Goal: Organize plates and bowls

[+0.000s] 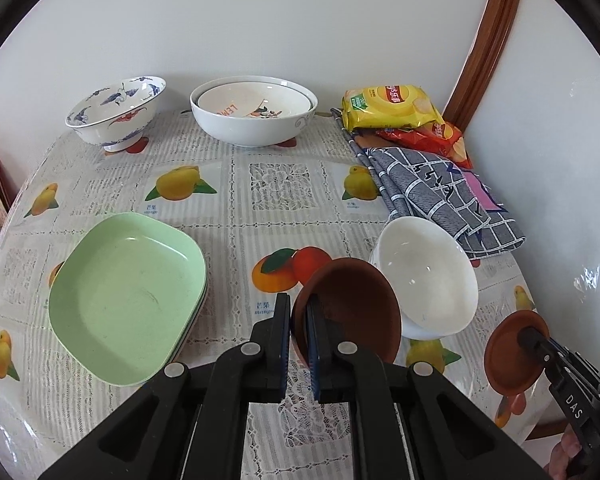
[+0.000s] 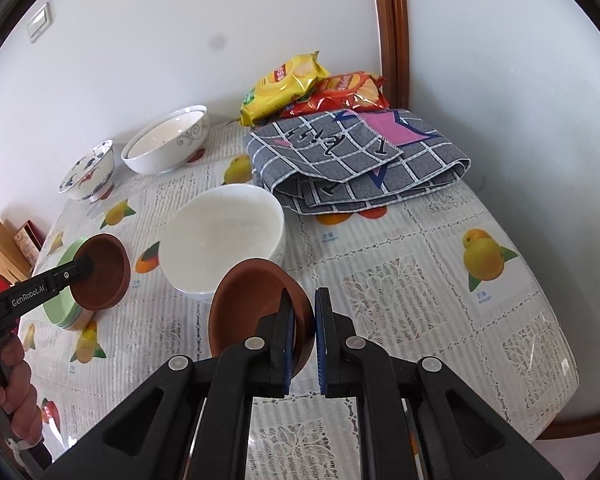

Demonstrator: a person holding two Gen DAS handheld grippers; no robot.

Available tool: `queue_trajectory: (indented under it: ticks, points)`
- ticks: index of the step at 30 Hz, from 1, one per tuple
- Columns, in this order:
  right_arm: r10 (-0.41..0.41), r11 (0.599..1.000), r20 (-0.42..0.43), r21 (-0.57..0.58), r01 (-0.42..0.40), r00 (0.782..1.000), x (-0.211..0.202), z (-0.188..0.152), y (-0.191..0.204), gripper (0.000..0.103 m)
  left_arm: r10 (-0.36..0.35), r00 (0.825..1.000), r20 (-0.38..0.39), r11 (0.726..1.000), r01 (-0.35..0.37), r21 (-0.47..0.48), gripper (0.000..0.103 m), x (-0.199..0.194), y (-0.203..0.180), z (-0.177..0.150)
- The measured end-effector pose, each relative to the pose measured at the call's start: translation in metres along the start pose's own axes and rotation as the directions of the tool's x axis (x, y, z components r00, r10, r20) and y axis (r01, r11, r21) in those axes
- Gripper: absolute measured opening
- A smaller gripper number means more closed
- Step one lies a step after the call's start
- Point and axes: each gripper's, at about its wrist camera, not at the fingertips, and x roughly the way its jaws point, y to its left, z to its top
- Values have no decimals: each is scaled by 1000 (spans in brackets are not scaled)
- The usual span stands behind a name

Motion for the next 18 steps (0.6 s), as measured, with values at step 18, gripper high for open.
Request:
queue_trajectory:
  ticks: [18]
  points:
    - [5,1000,7,-10,-5,1000,-11,5,12,10,-7,1000,-21,1000,7,2,8,1,4,-10]
